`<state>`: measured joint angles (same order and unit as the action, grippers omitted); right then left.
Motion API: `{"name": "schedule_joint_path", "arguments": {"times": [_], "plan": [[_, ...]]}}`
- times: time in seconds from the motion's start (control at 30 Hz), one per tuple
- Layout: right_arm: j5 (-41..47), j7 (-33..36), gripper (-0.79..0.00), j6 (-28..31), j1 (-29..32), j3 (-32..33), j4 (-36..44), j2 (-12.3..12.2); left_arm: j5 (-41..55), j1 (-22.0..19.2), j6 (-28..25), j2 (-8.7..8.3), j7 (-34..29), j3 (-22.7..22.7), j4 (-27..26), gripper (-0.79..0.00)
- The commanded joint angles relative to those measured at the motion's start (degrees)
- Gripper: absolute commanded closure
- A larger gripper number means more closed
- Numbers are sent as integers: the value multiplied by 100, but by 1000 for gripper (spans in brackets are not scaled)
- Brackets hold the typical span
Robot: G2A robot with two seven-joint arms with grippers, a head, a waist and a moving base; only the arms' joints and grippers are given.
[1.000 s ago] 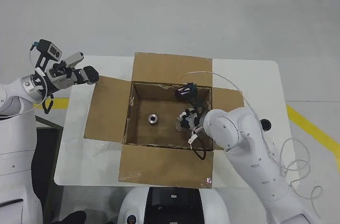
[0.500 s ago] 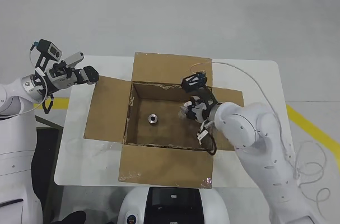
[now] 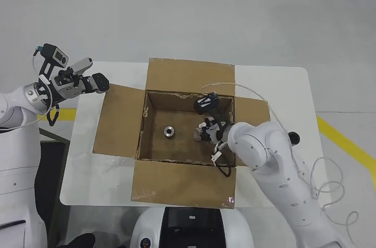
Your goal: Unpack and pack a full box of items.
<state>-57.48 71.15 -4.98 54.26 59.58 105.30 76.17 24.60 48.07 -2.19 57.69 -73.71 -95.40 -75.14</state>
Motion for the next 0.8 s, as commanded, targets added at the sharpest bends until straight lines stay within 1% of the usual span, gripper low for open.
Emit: {"name": "schedule_joint_path", "arguments": {"times": [0.0, 0.07, 0.13, 0.2, 0.33, 0.4, 0.43, 0.47, 0.5, 0.53, 0.77], "plan": [[-23, -17, 0, -18, 12, -17, -20, 0, 0, 0, 0, 0, 0, 0, 0, -785], [-42, -32, 0, -26, 18, -39, -30, 2, 0, 0, 0, 0, 0, 0, 0, -785], [-61, -26, -191, -17, 16, -69, -51, 3, 0, 0, 0, 0, 0, 0, 0, -785], [-72, -27, -314, -3, 10, -99, -88, 6, 0, 0, 0, 0, 0, 0, 0, -785], [-86, -54, -351, -6, 5, -149, -173, 13, 0, 0, 0, 0, 0, 0, 0, -785], [-81, -66, -391, -28, 8, -153, -209, 15, 0, 0, 0, 0, 0, 0, 0, -785], [-89, -68, -443, -28, 8, -156, -217, 15, 0, 0, 0, 0, 0, 0, 0, -785], [-91, -65, -579, -28, 9, -157, -220, 15, 0, 0, 0, 0, 0, 0, 0, -785], [-87, -59, -742, -29, 10, -155, -219, 15, 0, 0, 0, 0, 0, 0, 0, -785], [-87, -52, -785, -28, 13, -150, -211, 14, 0, 0, 0, 0, 0, 0, 0, -785], [-121, 68, -785, 16, 73, -176, -143, 2, 0, 0, 0, 0, 0, 0, 0, -785]]}}
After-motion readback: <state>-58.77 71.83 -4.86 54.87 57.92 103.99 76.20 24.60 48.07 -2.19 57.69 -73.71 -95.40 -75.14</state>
